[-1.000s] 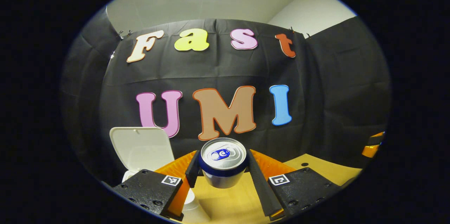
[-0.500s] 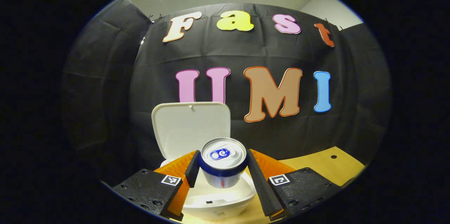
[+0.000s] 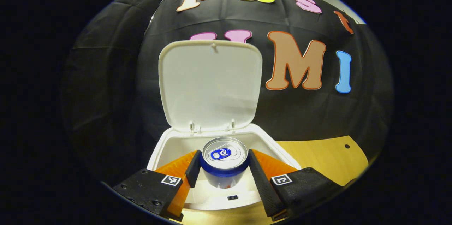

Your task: Press the lid of the desktop garbage bin to open it, pick up the crumpled paper on the desktop and throw it into the bin, then pick up the pop can on the desktop and drop it into the bin, and finally close the garbage bin lid.

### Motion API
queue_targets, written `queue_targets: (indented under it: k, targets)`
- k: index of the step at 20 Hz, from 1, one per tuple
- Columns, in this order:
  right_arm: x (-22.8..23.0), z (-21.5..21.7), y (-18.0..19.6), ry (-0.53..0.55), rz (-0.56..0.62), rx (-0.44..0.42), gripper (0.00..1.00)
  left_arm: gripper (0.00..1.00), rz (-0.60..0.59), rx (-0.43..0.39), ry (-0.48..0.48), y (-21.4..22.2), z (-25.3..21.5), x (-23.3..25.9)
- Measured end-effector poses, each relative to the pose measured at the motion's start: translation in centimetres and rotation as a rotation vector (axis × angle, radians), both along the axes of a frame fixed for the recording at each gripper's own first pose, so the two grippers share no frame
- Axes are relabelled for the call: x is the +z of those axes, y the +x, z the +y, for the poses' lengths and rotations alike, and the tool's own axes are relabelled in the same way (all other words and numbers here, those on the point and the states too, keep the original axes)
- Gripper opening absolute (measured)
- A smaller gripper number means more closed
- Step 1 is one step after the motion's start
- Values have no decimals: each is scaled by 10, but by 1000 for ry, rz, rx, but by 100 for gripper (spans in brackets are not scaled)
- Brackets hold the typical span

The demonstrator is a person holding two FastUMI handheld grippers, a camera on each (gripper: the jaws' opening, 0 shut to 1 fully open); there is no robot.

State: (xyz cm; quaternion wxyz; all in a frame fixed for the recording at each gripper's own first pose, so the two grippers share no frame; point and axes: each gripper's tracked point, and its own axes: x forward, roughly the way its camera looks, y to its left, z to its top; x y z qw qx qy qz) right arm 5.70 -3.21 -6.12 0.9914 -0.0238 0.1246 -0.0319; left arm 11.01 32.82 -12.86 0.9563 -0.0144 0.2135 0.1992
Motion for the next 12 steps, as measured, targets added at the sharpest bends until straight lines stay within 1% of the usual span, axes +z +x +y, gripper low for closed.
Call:
queue_targets:
  k: [1, 2, 3, 4, 5, 6, 7, 9, 12]
  targets:
    - [1, 1, 0, 0, -1, 2, 88, 78, 5, -11, 21, 0, -3, -1]
    - [0, 3, 1, 0, 0, 4, 88, 76, -46, -21, 37, 7, -1, 10]
    - [0, 6, 4, 3, 2, 10, 88, 78, -44, -20, 39, 7, -1, 8]
    - [-1, 9, 4, 6, 3, 15, 88, 79, -32, -16, 44, 6, -1, 7]
    - [-1, 12, 6, 8, 4, 22, 88, 90, -37, -7, 57, 6, 1, 10]
    - [0, 15, 7, 7, 2, 29, 88, 95, -61, -7, 71, 8, 3, 19]
    - [1, 18, 9, 6, -1, 37, 88, 97, -92, -11, 83, 10, 0, 33]
    - [3, 24, 13, 3, -7, 54, 88, 96, -142, -33, 105, 20, -5, 61]
    - [3, 32, 18, 11, -11, 72, 88, 96, -183, -74, 139, 36, -12, 109]
